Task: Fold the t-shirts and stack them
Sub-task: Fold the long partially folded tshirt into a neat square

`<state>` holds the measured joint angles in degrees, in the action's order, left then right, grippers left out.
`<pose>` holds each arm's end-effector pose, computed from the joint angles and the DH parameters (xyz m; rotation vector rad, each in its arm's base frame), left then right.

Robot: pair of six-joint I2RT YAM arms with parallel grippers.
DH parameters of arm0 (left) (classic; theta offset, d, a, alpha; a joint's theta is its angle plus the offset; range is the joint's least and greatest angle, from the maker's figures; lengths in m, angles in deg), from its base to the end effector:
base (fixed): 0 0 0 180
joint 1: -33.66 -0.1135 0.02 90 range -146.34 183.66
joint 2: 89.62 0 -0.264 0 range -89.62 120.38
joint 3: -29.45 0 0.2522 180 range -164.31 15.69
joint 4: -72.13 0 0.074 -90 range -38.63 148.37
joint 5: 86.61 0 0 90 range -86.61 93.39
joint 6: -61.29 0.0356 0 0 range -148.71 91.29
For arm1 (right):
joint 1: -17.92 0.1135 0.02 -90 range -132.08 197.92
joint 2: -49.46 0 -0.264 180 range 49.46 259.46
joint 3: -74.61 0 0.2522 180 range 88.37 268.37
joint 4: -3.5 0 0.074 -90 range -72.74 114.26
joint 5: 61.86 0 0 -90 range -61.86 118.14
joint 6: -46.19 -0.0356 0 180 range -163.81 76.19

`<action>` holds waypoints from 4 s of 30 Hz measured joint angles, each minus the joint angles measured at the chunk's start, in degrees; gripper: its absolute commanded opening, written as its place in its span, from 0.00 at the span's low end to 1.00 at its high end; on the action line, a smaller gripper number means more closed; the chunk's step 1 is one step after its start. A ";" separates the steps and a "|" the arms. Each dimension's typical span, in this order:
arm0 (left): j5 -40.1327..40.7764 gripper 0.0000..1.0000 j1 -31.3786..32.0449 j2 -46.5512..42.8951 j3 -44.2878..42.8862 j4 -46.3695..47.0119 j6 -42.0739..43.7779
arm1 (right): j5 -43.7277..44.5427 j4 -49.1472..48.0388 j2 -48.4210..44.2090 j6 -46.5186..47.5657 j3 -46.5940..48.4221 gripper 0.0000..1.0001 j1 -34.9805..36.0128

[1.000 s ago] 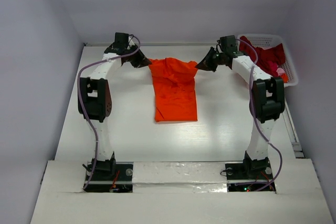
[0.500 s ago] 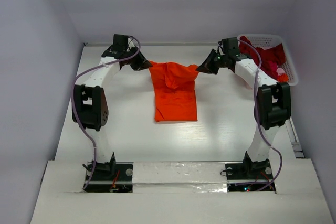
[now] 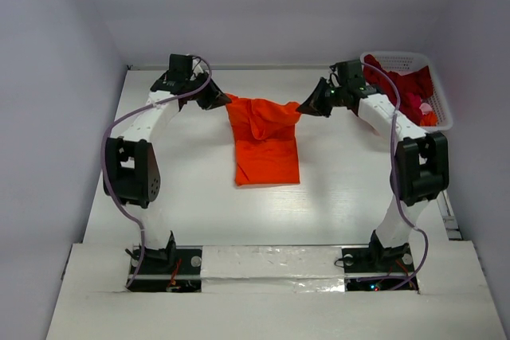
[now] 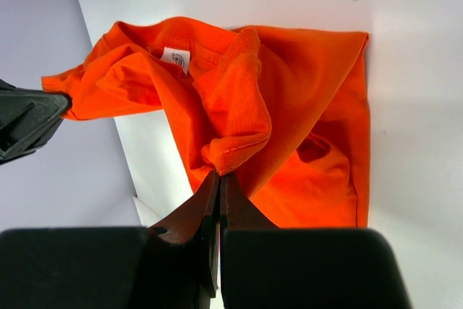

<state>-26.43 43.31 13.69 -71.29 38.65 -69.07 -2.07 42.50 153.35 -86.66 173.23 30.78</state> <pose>0.4086 -0.0874 0.2974 -0.3065 2.2861 -1.0433 0.3953 0.1086 0.2735 0.3662 2.4497 1.0722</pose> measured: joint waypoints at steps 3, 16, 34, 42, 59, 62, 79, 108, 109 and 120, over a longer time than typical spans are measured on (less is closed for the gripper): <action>0.02 0.00 0.13 -1.16 0.85 0.07 0.00 | 0.04 -0.11 -1.84 -0.02 -1.92 0.00 0.37; 0.39 0.00 1.25 -8.66 10.58 0.35 -0.28 | 0.33 -0.85 -9.90 -0.46 -10.91 0.00 1.36; 0.79 0.00 2.73 -16.17 20.46 -0.20 -0.57 | 0.44 -1.66 -15.19 0.81 -19.82 0.00 2.43; 1.44 0.00 3.50 -19.21 25.68 -0.28 -0.59 | 1.57 -0.59 -17.29 3.93 -22.82 0.00 3.26; 2.32 0.00 7.52 -23.89 32.26 -3.30 0.96 | 3.30 4.68 -20.55 10.08 -27.71 0.00 5.33; 3.17 0.00 8.31 -24.46 33.33 -3.85 1.31 | 4.20 5.18 -20.94 10.95 -27.76 0.00 6.10; 9.25 0.69 16.63 -37.53 40.54 -20.02 3.69 | 12.15 18.93 -36.26 14.67 -33.00 0.78 8.61; 19.41 0.37 15.23 -15.82 30.29 -2.99 3.41 | 10.86 11.54 -5.09 15.72 -13.97 0.59 9.75; 19.56 0.37 15.21 -15.82 30.29 -2.82 3.48 | 11.06 11.56 -4.50 15.72 -13.97 0.59 9.86; 19.89 0.36 15.21 -15.67 30.27 -1.95 3.52 | 11.85 11.52 -2.21 15.67 -12.90 0.52 12.59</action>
<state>-6.54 58.52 -1.98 -41.02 36.70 -65.55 9.77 54.01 151.15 -70.99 160.34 43.37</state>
